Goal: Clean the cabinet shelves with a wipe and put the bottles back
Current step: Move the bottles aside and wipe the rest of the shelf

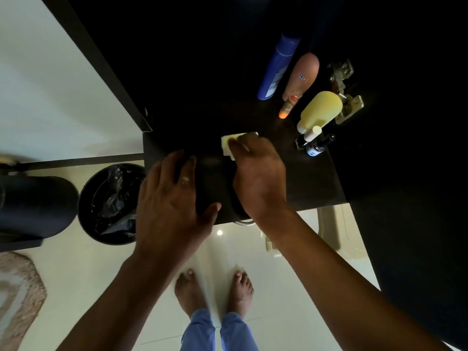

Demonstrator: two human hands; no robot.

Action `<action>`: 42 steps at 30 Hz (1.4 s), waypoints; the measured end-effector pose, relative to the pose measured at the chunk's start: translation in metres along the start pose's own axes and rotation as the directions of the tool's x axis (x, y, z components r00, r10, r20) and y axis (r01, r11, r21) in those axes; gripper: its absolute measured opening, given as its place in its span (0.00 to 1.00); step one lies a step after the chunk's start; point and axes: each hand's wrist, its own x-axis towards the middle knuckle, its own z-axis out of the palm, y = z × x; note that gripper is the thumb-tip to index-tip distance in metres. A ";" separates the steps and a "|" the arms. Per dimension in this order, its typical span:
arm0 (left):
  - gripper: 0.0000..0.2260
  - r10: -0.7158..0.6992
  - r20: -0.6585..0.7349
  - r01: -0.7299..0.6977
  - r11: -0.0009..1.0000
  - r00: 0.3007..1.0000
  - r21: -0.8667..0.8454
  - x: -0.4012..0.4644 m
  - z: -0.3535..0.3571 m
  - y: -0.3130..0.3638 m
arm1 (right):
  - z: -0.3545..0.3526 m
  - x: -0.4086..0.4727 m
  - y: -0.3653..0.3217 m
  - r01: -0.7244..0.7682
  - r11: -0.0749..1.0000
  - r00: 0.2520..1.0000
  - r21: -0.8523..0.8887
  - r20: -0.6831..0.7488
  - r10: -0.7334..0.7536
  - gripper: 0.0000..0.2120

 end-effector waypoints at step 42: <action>0.47 0.076 0.131 -0.077 0.997 0.988 0.007 0.003 -0.008 -0.004 | -0.017 0.002 0.045 -0.033 0.985 0.999 -0.168 0.023 0.037 0.14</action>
